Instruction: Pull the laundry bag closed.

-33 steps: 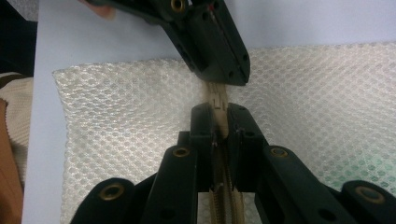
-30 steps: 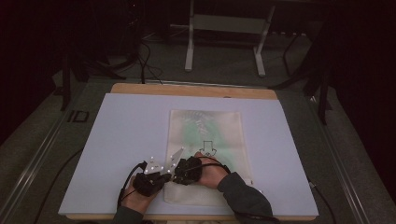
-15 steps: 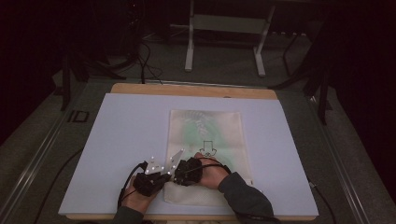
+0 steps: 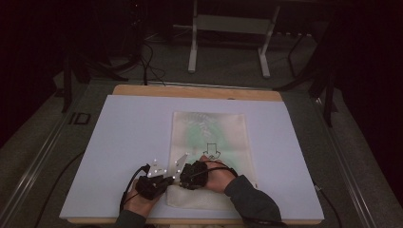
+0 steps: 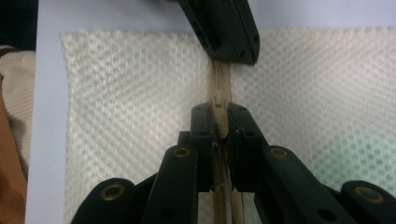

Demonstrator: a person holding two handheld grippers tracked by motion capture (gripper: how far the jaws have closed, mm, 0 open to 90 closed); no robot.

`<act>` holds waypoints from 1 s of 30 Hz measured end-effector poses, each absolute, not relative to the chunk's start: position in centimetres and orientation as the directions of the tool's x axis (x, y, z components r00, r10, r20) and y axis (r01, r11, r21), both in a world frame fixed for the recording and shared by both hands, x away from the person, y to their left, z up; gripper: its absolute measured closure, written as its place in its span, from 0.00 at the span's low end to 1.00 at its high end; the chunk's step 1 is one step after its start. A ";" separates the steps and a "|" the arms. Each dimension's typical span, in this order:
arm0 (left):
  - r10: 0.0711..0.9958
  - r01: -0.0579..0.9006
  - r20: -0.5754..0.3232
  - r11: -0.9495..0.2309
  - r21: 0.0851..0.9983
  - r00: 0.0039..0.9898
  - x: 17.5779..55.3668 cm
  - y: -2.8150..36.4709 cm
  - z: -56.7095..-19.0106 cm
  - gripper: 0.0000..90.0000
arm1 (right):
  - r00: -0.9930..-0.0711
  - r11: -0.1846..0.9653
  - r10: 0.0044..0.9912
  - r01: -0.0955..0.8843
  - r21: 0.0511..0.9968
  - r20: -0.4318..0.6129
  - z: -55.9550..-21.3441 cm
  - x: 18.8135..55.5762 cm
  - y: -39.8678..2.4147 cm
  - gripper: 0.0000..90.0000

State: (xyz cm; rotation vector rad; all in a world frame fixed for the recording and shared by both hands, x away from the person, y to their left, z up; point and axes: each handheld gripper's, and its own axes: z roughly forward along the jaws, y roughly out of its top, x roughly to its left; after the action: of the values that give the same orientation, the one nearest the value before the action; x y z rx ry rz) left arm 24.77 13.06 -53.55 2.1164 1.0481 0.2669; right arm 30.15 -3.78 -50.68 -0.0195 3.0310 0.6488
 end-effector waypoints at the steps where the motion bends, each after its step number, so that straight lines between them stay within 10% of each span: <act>1: 0.753 0.598 -0.132 -0.388 0.701 0.644 24.8 13.1 -53.5 0.99 | -0.999 0.913 -0.005 -0.022 0.407 -0.043 -50.7 30.2 -3.9 0.92; 30: 0.755 0.598 -0.125 -0.395 0.698 0.644 24.7 13.0 -53.5 0.99 | -0.999 0.933 -0.012 -0.026 0.360 -0.042 -50.4 30.1 -5.9 0.92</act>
State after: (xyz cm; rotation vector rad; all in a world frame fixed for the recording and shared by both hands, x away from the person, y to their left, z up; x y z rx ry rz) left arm 24.75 12.96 -53.48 2.1264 1.0481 0.2731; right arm 30.07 -5.90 -50.40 -0.0299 3.0495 0.5690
